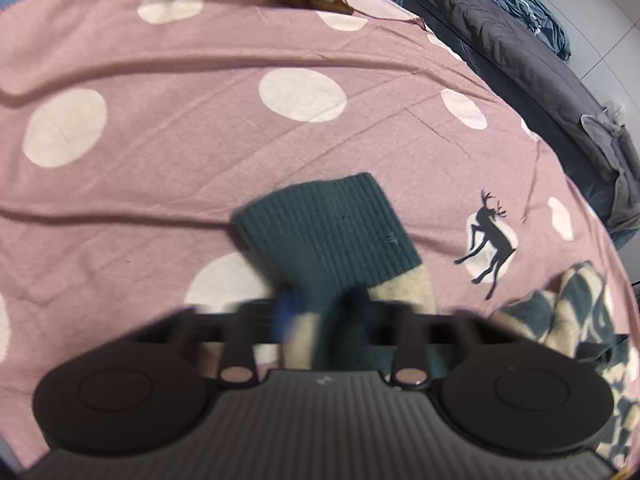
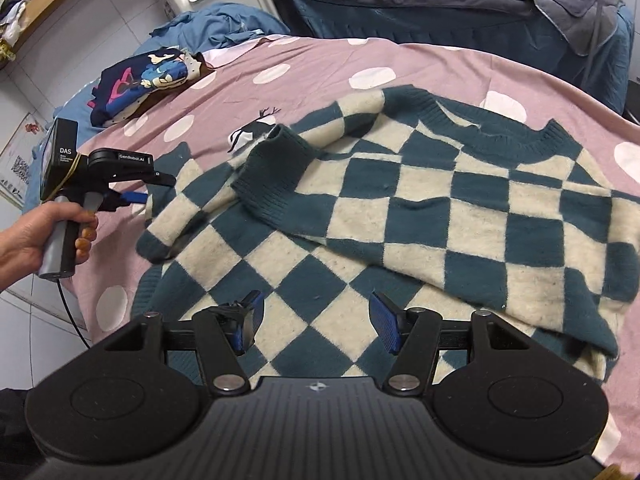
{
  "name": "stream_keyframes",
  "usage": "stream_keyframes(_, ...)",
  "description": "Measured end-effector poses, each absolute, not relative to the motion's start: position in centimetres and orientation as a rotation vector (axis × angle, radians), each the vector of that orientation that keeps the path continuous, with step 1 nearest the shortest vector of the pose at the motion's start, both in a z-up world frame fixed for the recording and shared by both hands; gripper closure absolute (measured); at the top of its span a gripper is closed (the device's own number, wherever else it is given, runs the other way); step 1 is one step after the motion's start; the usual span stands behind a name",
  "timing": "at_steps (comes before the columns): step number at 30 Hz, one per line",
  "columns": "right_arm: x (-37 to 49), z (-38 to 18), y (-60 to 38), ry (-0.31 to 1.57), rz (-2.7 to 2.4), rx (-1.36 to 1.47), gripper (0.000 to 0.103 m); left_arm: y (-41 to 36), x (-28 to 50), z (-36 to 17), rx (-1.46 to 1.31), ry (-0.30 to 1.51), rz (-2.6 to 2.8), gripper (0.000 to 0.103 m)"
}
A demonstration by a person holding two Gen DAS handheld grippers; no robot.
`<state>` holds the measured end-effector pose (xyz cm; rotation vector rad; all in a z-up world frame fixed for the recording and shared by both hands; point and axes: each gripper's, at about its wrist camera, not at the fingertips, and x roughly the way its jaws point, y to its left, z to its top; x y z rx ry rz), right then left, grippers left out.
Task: Fold small clothes
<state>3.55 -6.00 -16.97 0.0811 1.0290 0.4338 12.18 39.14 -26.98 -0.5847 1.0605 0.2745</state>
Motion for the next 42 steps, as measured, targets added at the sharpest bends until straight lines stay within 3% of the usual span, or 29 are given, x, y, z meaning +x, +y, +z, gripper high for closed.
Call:
stream_keyframes(5,3.9,-17.3,-6.2,1.049,0.399,0.129,0.007,39.8,13.2,-25.2,-0.663,0.998,0.196,0.097)
stream_keyframes(9,5.8,-17.3,-5.2,1.044,0.422,0.201,0.009,43.8,13.2,-20.5,-0.781,0.783,0.282,0.097)
stream_keyframes(14,9.8,-16.6,-1.1,0.982,0.524,0.172,0.024,49.2,14.7,-13.5,-0.714,0.572,0.373,0.097)
stream_keyframes(21,14.9,-18.7,6.2,0.982,0.559,-0.153,0.066,52.6,19.5,-8.1,-0.697,0.475,0.362,0.097)
stream_keyframes(29,20.8,-23.9,8.5,1.031,0.496,-0.334,0.066,50.0,25.2,-4.8,-0.604,0.459,0.257,0.096)
stream_keyframes(31,21.2,-24.8,8.9,1.007,0.501,-0.373,0.058,49.5,26.0,-4.8,-0.572,0.473,0.266,0.096)
stream_keyframes(33,21.6,-24.8,8.7,0.986,0.483,-0.366,0.052,49.5,26.1,-5.0,-0.572,0.488,0.282,0.096)
stream_keyframes(42,20.3,-20.9,5.9,0.965,0.536,-0.151,0.051,46.7,20.5,-6.8,-0.68,0.505,0.245,0.096)
